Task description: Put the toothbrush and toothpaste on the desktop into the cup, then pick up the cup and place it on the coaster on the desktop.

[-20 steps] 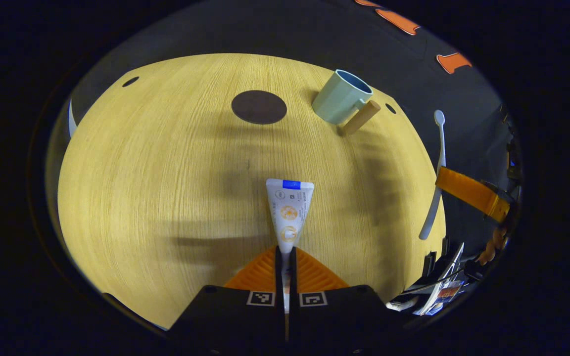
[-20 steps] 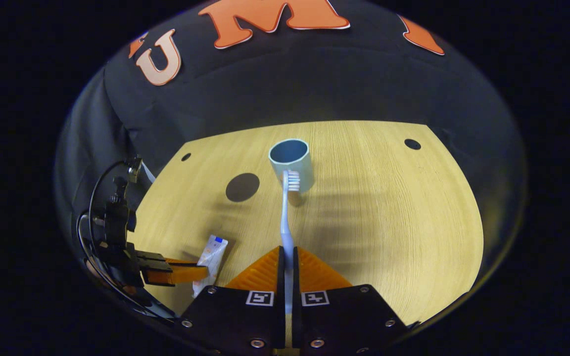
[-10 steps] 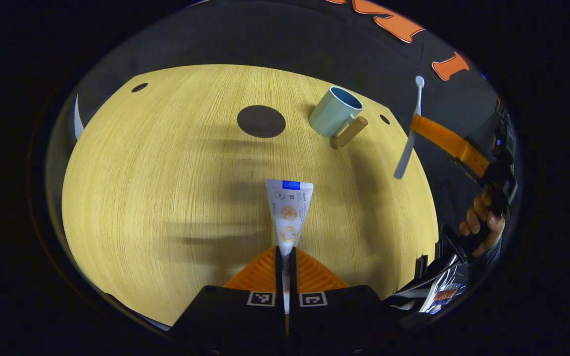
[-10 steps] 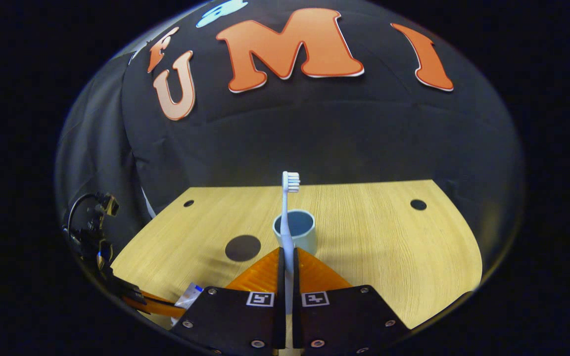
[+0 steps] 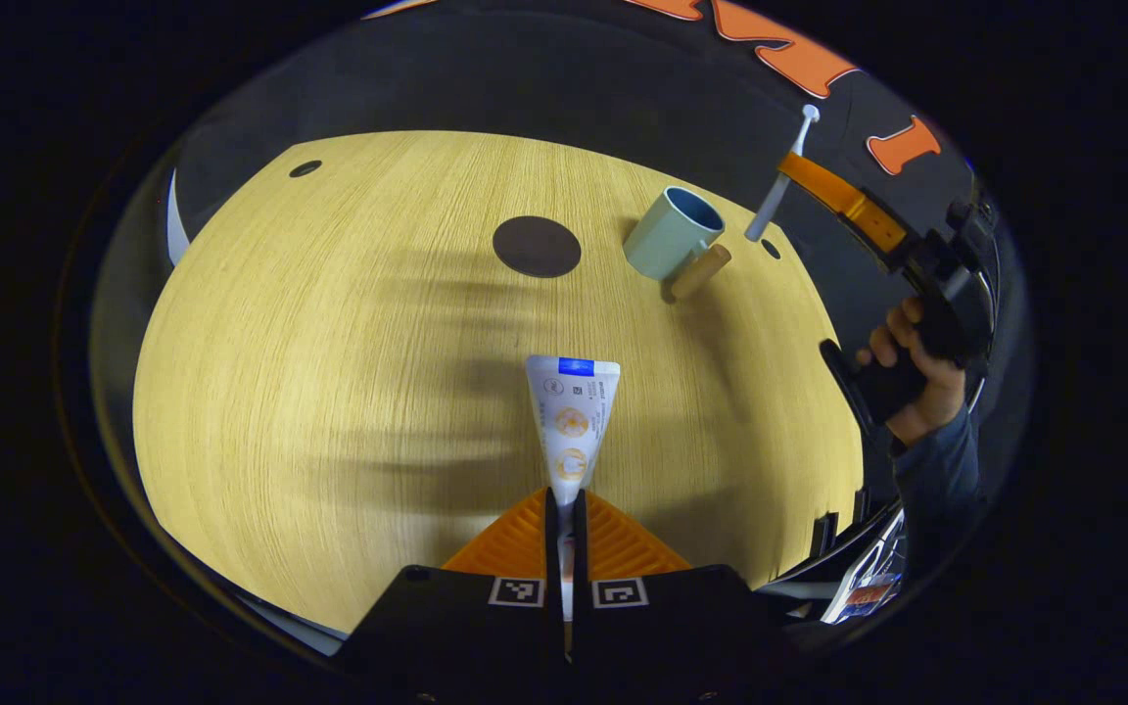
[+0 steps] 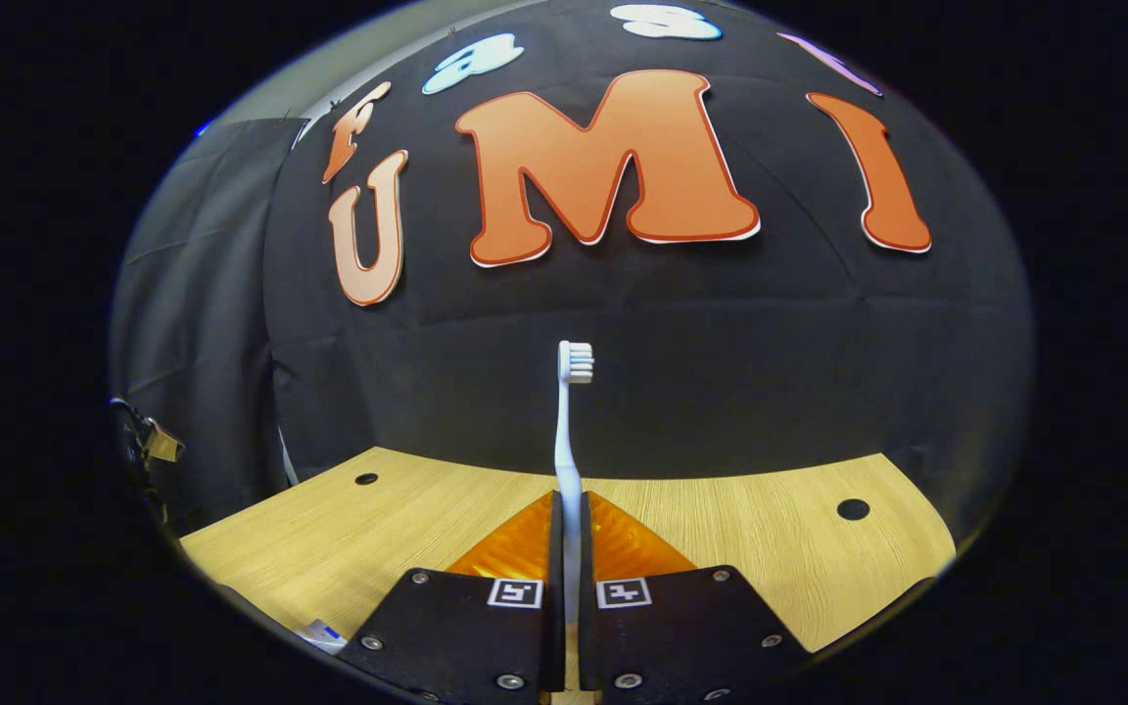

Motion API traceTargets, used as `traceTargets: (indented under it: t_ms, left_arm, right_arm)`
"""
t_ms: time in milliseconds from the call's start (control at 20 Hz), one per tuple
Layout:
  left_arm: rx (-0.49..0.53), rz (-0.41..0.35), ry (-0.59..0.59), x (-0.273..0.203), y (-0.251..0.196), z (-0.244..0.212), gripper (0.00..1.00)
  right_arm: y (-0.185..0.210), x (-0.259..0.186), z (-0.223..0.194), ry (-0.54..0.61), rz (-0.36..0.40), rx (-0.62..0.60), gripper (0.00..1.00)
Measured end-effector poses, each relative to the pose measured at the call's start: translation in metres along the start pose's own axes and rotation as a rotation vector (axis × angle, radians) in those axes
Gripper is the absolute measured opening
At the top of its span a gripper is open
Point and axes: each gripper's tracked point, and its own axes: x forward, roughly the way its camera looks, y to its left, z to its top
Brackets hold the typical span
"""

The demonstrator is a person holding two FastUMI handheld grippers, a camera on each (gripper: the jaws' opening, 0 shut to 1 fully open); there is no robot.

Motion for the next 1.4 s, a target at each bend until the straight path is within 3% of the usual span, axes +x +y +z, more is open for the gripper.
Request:
traceTargets:
  t_ms: [350, 700, 1200, 1300, 1400]
  left_arm:
    - [-0.058, 0.006, -0.001, -0.005, -0.005, 0.005, 0.03]
    - [-0.06, 0.032, -0.017, -0.006, -0.005, 0.01, 0.03]
    - [-0.002, 0.016, -0.061, -0.002, -0.006, 0.026, 0.03]
    - [0.025, 0.023, -0.09, 0.0, 0.002, 0.041, 0.03]
    - [0.046, 0.022, -0.122, 0.009, 0.003, 0.064, 0.03]
  right_arm:
    - [-0.006, 0.04, -0.019, -0.044, 0.022, 0.015, 0.05]
    - [-0.012, 0.059, -0.054, 0.007, 0.034, 0.011, 0.06]
    - [-0.022, 0.048, -0.054, 0.055, 0.004, 0.051, 0.09]
    - [-0.026, 0.037, -0.059, 0.108, 0.004, 0.049, 0.12]
    - [-0.028, 0.02, -0.069, 0.181, 0.007, 0.054, 0.25]
